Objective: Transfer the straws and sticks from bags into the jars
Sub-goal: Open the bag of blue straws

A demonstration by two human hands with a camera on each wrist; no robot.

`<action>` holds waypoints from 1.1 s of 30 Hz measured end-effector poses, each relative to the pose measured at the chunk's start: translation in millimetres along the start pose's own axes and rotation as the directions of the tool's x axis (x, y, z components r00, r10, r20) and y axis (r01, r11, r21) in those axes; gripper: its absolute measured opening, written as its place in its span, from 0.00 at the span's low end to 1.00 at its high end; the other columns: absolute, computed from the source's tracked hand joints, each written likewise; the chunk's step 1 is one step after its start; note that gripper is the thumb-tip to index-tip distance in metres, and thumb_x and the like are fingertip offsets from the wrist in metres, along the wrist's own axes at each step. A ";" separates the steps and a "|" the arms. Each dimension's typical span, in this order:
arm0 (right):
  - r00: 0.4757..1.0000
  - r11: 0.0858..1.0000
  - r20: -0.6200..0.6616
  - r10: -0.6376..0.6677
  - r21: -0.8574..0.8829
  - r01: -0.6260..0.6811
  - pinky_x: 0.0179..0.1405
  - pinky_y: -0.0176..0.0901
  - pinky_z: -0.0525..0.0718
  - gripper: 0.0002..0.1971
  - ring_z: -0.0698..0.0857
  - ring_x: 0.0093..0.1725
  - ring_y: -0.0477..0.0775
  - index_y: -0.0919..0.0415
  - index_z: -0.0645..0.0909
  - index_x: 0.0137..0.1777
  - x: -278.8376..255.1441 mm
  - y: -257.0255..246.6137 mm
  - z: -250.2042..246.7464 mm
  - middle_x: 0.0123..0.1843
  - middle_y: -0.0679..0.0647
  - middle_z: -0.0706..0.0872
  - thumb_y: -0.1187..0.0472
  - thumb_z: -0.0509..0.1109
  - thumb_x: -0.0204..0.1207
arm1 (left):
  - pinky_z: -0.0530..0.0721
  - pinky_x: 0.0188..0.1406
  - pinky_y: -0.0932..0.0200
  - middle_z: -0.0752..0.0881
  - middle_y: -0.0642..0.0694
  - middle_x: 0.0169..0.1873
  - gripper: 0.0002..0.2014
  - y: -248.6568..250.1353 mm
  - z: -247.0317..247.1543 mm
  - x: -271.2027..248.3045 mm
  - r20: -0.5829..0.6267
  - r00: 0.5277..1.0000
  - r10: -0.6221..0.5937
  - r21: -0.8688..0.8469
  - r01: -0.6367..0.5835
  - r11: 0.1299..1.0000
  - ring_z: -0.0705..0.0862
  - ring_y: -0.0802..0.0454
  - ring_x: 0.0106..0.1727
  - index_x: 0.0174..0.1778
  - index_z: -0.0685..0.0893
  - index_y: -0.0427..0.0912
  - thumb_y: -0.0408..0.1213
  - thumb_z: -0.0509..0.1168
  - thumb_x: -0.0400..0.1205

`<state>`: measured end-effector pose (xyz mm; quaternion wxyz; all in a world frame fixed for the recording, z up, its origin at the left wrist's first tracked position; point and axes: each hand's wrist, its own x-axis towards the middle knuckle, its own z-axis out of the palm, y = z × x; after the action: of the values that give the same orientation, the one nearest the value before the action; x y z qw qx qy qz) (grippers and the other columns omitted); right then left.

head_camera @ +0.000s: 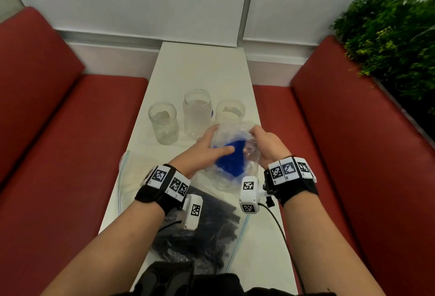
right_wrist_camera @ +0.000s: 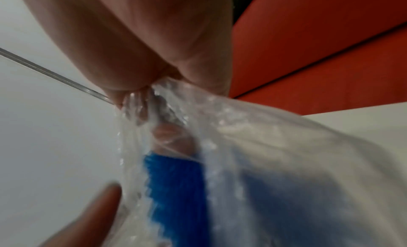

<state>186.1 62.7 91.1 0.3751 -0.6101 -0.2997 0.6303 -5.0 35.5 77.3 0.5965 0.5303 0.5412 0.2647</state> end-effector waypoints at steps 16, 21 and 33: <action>0.973 0.990 0.202 -0.109 0.114 0.087 0.60 0.63 0.85 0.14 0.87 0.52 0.64 0.62 0.82 0.64 -10.2 25.2 -15.0 0.57 0.64 0.89 0.64 0.74 0.79 | 0.87 0.42 0.51 0.87 0.41 0.39 0.12 4.1 -5.8 20.3 -0.128 0.959 -0.252 -0.516 0.153 0.843 0.86 0.49 0.34 0.58 0.85 0.32 0.36 0.59 0.91; 0.965 0.862 -0.124 -0.233 -0.485 0.146 0.62 0.58 0.84 0.17 0.84 0.53 0.55 0.50 0.80 0.63 -5.9 38.1 -21.7 0.55 0.55 0.84 0.44 0.73 0.79 | 0.84 0.44 0.50 0.85 0.42 0.40 0.10 -7.7 -9.5 26.1 -0.183 0.907 -0.378 -0.724 0.136 0.677 0.82 0.50 0.36 0.52 0.83 0.36 0.32 0.57 0.90; 0.900 0.779 -0.352 -0.256 -0.626 -0.023 0.55 0.43 0.81 0.19 0.86 0.61 0.63 0.62 0.83 0.68 -6.9 38.3 -11.0 0.63 0.62 0.87 0.67 0.63 0.79 | 0.88 0.44 0.47 0.88 0.35 0.44 0.10 -16.1 -0.2 25.0 -0.108 0.916 -0.387 -0.809 0.146 0.570 0.87 0.42 0.47 0.56 0.83 0.30 0.31 0.57 0.88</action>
<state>192.7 35.4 62.0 0.2497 -0.7987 -0.4393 0.3266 -2.5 53.0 53.5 0.7200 0.0841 0.5206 0.4511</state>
